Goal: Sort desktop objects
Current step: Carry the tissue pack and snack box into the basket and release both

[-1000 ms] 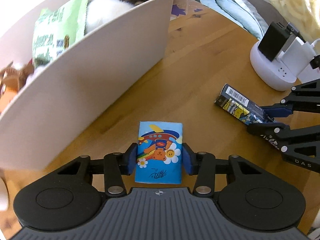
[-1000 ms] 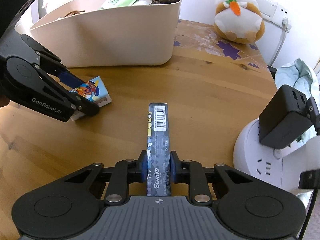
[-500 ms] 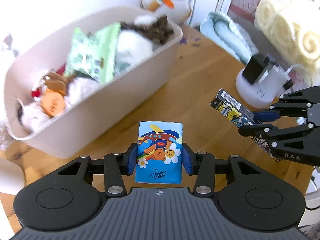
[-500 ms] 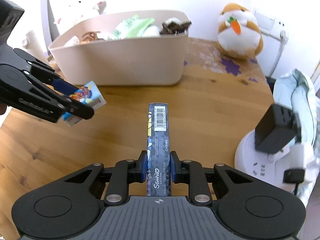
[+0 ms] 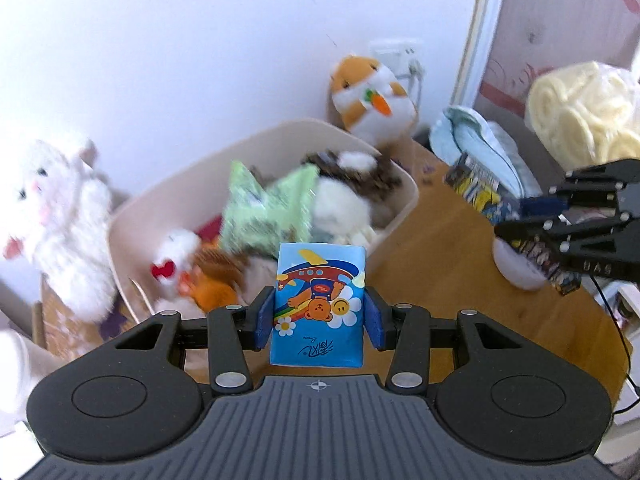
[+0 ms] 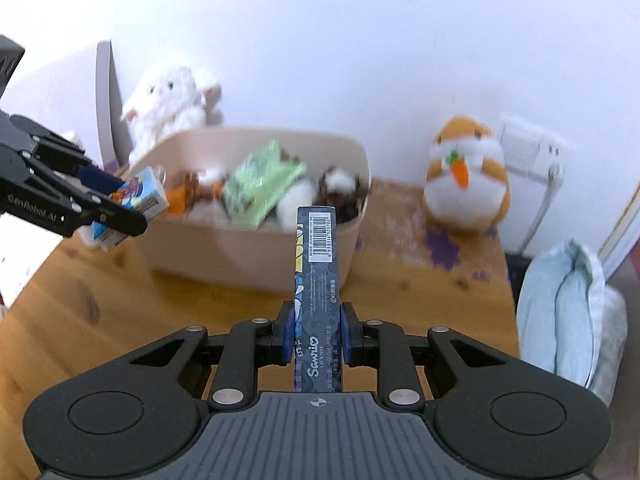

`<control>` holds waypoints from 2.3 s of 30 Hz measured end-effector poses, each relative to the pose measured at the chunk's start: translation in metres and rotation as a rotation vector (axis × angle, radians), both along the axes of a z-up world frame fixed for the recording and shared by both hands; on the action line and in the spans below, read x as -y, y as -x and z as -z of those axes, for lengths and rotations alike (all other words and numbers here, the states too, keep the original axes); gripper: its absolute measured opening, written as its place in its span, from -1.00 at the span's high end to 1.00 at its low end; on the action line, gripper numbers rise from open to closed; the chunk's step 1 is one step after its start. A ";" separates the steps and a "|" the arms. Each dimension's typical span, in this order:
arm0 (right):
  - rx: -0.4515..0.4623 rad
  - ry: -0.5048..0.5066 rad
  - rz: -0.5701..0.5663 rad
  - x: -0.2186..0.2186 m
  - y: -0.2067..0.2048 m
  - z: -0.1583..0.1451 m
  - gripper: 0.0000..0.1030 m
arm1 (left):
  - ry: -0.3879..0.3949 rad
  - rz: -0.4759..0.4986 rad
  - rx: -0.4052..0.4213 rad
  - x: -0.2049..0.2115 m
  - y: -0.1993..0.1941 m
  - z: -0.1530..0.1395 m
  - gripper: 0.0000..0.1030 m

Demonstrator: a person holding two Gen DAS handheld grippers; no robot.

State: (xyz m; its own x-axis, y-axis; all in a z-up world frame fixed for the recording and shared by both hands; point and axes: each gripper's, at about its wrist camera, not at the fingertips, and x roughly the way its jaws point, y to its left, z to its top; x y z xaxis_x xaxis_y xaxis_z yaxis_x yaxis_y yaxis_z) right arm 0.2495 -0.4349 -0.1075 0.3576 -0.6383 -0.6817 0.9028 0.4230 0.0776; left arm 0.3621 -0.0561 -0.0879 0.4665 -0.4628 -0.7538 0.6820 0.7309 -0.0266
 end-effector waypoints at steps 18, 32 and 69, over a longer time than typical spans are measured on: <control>0.023 0.153 -0.042 0.121 -0.065 -0.053 0.59 | -0.072 -0.183 0.012 0.014 -0.085 0.008 0.09; 0.037 -0.085 -0.005 0.170 -0.113 0.012 0.59 | -0.133 -0.306 -0.105 0.015 -0.116 0.062 0.09; -0.031 -0.134 0.003 0.104 -0.090 -0.017 -1.00 | -0.123 -0.338 -0.153 0.004 -0.046 -0.002 -0.60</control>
State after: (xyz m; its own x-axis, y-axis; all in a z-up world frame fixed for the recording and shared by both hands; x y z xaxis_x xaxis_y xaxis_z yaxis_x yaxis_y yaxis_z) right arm 0.3392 -0.5387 -0.0909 0.3333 -0.5421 -0.7714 0.9070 0.4078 0.1054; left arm 0.4078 -0.0603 -0.0863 0.4549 -0.2046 -0.8667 0.3973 0.9176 -0.0081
